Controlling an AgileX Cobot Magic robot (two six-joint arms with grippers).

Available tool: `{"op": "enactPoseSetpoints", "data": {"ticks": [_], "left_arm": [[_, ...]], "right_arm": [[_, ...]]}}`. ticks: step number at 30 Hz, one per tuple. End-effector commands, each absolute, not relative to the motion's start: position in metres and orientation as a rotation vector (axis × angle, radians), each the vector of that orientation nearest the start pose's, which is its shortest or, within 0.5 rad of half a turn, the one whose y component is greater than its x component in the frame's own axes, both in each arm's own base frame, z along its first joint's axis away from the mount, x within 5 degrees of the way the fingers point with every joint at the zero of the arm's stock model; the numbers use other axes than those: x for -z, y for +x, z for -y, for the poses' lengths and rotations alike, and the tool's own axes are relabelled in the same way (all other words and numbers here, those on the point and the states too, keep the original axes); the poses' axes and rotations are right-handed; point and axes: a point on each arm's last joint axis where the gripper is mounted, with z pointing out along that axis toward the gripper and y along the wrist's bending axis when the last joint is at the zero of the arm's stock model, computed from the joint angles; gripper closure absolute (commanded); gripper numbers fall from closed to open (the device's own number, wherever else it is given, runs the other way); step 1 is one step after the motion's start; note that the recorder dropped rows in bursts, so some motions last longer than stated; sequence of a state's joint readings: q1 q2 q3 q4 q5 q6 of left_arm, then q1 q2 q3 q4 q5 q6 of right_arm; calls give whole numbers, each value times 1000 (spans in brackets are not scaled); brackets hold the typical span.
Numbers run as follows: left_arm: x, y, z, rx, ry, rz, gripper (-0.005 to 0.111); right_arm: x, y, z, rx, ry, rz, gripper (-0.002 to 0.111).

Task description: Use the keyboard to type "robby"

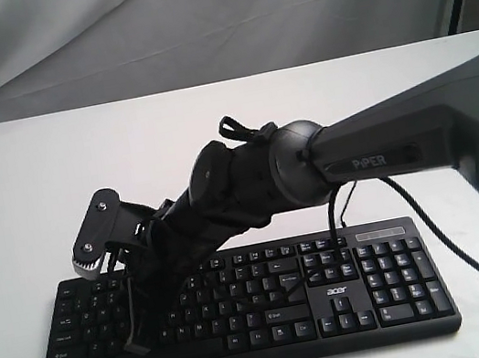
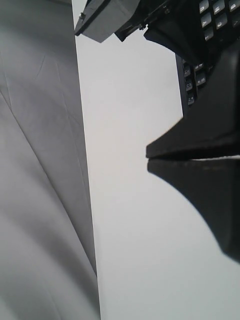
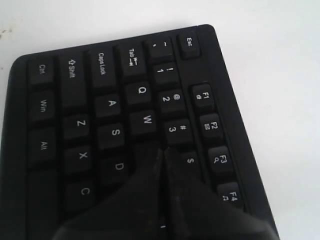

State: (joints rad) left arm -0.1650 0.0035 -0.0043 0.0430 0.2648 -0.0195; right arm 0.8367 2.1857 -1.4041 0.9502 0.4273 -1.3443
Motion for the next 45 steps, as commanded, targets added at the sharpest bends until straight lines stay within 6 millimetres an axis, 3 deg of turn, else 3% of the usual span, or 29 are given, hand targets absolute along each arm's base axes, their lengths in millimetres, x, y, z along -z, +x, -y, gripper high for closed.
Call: {"op": "enactPoseSetpoints", "data": {"ticks": [1,16,30,36,45], "left_arm": [[-190,55,8,97,161,-1736,107],[-190,55,8,97,161,-1736,107],[-190,55,8,97,161,-1736,107],[-190,55,8,97,161,-1736,107],[-190,55,8,97,161,-1736,107]], "right_arm": [[-121,279,-357,-591,-1626,-1946,108],[-114,278,-356,-598,-1644,-1958,108],[-162,277,-353,-566,-1620,-1867,108],[-164,278,-337,-571,-1747,-1911,108],[-161,286,-299,-545,-1715,-1957,108]]}}
